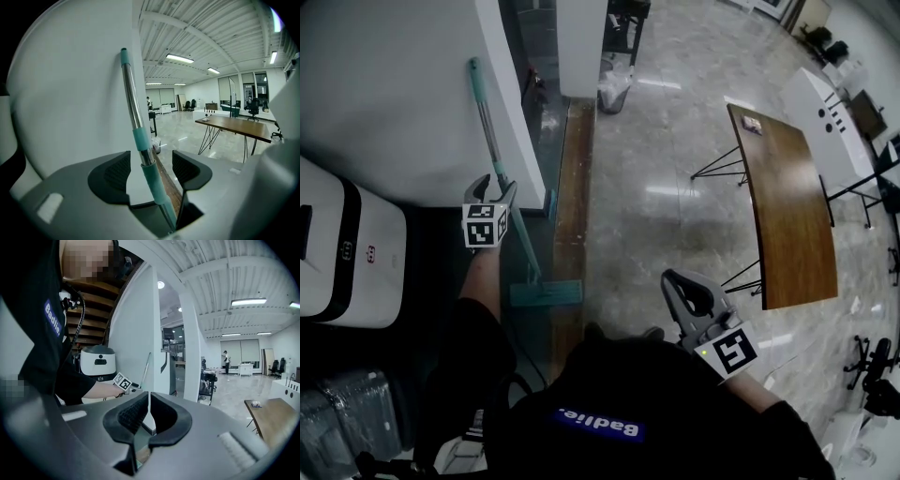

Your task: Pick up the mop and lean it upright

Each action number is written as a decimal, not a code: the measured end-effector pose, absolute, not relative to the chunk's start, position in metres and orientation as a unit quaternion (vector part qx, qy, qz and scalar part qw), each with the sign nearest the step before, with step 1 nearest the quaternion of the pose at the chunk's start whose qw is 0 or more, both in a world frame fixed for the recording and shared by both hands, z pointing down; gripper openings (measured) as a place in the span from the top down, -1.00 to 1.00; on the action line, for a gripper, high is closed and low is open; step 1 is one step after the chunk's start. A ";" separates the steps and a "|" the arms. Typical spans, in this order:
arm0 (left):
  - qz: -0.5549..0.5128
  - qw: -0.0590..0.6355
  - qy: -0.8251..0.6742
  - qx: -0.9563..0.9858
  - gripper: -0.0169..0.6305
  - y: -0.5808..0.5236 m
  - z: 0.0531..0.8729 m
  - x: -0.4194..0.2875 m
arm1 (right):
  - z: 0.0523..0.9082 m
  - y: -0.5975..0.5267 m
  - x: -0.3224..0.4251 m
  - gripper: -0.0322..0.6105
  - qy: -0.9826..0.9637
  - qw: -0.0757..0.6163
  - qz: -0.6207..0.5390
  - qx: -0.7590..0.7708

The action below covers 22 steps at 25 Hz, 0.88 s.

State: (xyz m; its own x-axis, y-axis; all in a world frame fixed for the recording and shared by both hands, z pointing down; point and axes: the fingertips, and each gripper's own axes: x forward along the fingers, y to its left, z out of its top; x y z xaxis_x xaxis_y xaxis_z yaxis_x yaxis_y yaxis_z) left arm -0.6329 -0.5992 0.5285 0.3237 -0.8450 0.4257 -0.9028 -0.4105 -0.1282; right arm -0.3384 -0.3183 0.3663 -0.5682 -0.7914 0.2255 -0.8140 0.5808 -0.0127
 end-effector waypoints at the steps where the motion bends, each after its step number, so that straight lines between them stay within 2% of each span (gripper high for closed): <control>1: 0.221 0.068 -0.538 0.811 0.03 -0.602 0.531 -0.632 | 0.368 -0.318 -0.338 0.84 -0.883 0.101 0.059 0.455; 12: 0.233 0.069 -0.532 0.811 0.10 -0.625 0.537 -0.630 | 0.370 -0.319 -0.327 0.84 -0.875 0.107 0.068 0.468; 17: 0.243 0.073 -0.531 0.809 0.18 -0.632 0.544 -0.631 | 0.370 -0.319 -0.323 0.84 -0.871 0.105 0.068 0.476; 22: 0.248 0.076 -0.524 0.811 0.37 -0.632 0.552 -0.628 | 0.369 -0.316 -0.320 0.85 -0.869 0.107 0.068 0.479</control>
State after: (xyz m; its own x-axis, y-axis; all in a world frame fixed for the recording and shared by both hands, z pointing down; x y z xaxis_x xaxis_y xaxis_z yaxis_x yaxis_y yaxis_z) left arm -0.6278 -0.6325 0.5518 0.3280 -0.8126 0.4818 -0.8876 -0.4397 -0.1372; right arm -0.3199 -0.3162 0.3695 -0.5186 -0.8174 0.2507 -0.8466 0.5320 -0.0168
